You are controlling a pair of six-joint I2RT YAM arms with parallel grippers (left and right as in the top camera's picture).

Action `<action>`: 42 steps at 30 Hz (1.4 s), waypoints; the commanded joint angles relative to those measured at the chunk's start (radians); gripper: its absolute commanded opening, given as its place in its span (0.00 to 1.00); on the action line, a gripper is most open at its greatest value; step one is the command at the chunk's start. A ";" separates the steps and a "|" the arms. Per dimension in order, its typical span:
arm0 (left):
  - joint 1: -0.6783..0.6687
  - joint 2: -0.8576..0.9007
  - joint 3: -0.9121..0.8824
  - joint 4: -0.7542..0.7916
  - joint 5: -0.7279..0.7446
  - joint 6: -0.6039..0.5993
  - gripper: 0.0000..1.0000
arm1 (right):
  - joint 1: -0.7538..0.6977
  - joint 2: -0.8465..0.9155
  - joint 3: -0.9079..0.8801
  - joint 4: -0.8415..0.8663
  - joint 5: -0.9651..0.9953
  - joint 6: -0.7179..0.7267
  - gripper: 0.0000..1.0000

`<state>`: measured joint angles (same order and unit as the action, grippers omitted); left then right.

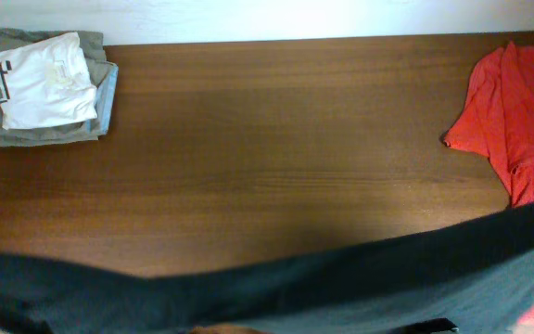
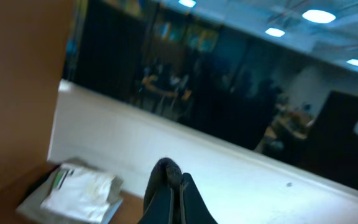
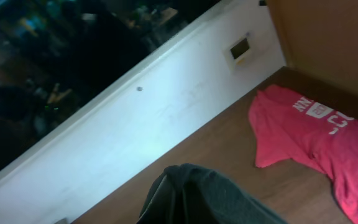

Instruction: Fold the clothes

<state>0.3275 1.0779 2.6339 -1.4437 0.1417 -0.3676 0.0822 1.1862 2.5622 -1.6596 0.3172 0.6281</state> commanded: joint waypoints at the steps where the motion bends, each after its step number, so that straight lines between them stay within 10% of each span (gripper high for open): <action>1: 0.000 0.193 -0.141 0.011 -0.068 -0.013 0.01 | 0.003 0.192 -0.008 0.018 0.061 0.008 0.04; 9: -0.224 1.022 -0.297 0.679 -0.017 0.002 0.01 | -0.019 0.973 -0.008 0.525 0.128 -0.049 0.08; 10: -0.255 1.136 -0.297 0.787 -0.051 0.002 0.11 | -0.032 1.053 -0.009 0.563 0.126 -0.048 0.27; 14: -0.303 1.349 -0.297 0.898 -0.165 0.002 0.19 | -0.098 1.189 -0.009 0.584 0.117 -0.075 0.42; 15: -0.302 1.347 -0.289 0.901 -0.164 0.002 0.36 | -0.135 1.186 -0.006 0.578 0.093 -0.092 0.86; 16: -0.303 1.343 -0.269 0.886 -0.164 0.005 0.47 | -0.152 1.182 0.002 0.559 0.055 -0.118 0.99; 21: -0.308 1.249 0.017 0.434 -0.127 0.078 0.72 | -0.207 1.109 0.114 0.283 -0.083 -0.127 0.99; 22: -0.308 1.203 0.089 0.231 -0.126 0.078 0.97 | -0.207 1.083 0.137 0.216 -0.119 -0.127 0.99; 26: -0.308 1.124 0.115 -0.245 -0.102 0.082 0.99 | -0.207 0.977 0.150 -0.021 -0.243 -0.123 0.99; 31: -0.308 0.945 0.111 -0.244 -0.116 0.082 0.99 | -0.207 0.741 0.077 -0.039 -0.288 -0.214 0.99; 34: -0.308 0.740 -0.089 -0.244 -0.115 0.097 0.99 | -0.207 0.528 -0.267 -0.039 -0.288 -0.213 0.99; 42: -0.308 0.447 -1.343 0.009 -0.026 0.014 0.99 | -0.207 0.423 -0.924 0.103 -0.280 -0.209 0.99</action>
<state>0.0204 1.5574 1.5684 -1.5208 0.0341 -0.3328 -0.1284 1.6245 1.7088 -1.6127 0.0319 0.4191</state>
